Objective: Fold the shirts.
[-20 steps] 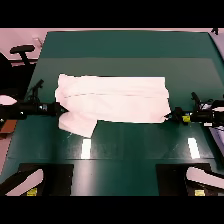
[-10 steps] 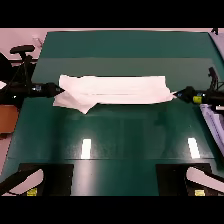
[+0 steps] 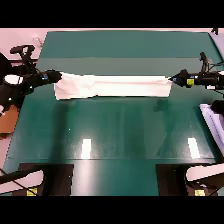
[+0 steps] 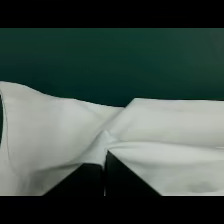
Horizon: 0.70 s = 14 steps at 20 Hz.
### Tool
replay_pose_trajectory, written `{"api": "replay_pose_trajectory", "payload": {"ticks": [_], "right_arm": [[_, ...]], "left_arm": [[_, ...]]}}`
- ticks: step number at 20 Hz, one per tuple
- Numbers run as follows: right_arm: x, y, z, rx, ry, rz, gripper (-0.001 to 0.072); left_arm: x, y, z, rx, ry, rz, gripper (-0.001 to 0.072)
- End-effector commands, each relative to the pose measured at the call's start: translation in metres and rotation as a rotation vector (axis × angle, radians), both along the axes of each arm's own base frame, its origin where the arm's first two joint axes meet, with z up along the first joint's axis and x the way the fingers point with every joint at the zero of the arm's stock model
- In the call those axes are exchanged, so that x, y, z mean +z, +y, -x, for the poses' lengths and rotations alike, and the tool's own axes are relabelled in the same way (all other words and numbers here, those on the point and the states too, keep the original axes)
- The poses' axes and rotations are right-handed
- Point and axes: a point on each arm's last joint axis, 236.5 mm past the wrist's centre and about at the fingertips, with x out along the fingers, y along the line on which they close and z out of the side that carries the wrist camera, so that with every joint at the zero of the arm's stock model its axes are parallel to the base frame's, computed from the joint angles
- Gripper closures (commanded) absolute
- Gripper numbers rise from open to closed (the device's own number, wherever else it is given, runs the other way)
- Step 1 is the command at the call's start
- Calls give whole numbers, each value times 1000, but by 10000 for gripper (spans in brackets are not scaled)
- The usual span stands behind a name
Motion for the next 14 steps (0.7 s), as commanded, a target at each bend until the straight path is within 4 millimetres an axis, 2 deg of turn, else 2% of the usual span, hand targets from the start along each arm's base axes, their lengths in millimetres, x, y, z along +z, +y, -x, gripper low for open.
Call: {"api": "replay_pose_trajectory", "payload": {"ticks": [1,5,8,9,10,11,12,14], "right_arm": [[-15,0,-35,2,9,-16,691],[-30,13,-54,34,18,-24,690],[-42,20,-63,34,43,-40,688],[-42,19,-65,34,39,-38,654],[-39,18,-67,34,31,-36,483],[-34,18,-71,33,19,-33,295],[-28,15,-73,36,4,-30,275],[-9,0,-77,37,-24,-23,274]], "left_arm": [[-20,-5,-30,-40,-43,-127,679],[-48,-24,-47,-64,-51,-210,678],[-58,-20,-51,-57,-55,-250,678],[-56,-17,-54,-50,-68,-270,677],[-53,-13,-56,-37,-80,-283,655],[-51,-11,-58,-27,-88,-287,368],[-46,-10,-60,-23,-99,-288,175],[-32,-12,-65,-41,-124,-294,159]]}}
